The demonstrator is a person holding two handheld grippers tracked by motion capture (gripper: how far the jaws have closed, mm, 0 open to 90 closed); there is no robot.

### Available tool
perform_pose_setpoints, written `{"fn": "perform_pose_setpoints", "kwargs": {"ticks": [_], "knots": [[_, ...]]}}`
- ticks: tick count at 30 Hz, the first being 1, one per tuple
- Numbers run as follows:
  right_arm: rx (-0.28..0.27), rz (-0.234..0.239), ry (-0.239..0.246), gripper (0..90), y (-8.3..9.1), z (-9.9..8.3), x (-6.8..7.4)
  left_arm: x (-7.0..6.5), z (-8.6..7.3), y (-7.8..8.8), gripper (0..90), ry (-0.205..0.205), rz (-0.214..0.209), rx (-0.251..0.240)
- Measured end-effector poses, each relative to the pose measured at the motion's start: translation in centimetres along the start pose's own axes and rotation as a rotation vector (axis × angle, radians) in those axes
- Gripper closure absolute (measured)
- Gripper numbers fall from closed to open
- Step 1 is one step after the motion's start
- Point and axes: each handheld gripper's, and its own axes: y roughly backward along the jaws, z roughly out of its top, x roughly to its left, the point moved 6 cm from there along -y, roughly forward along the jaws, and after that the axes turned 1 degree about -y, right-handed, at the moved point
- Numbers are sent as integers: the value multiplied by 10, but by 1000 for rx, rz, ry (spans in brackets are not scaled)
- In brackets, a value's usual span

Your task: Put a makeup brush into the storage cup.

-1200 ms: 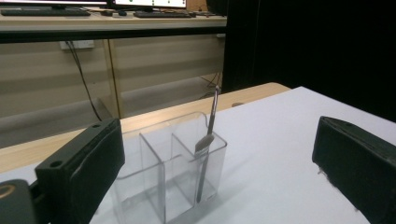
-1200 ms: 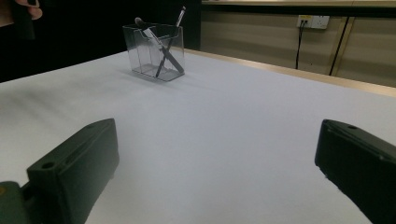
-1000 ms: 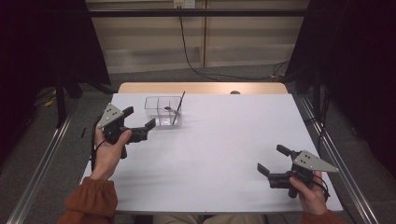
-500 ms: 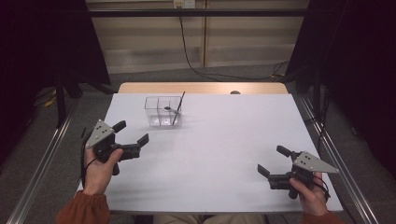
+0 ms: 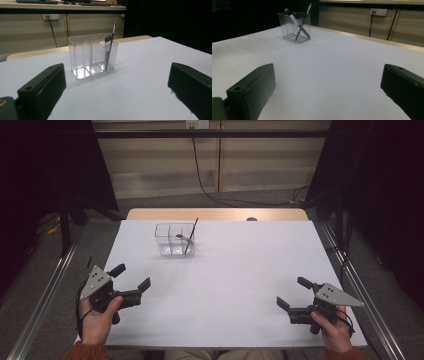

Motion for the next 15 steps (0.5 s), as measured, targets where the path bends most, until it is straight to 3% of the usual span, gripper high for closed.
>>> {"fn": "perform_pose_setpoints", "kwargs": {"ticks": [5, 7, 9, 12, 13, 15], "knots": [[4, 1, -2, 0, 1, -1, 2, 2, -9, 12, 32, 5, 31, -5], [7, -1, -3, 0, 1, -2, 2, 1, -13, 15, 36, -12, 48, -4], [15, -4, -2, 0, 3, -3, 2, 0, -18, 19, 35, 14, 29, 12], [18, -2, -1, 0, 5, -5, 2, 1, -27, 26, 32, 5, 35, 34], [19, -3, -1, 0, 6, -5, 3, 1, -28, 28, 32, 20, 41, 26], [19, -6, 3, 0, 7, -5, 2, 2, -29, 31, 32, 10, 46, 25]]}}
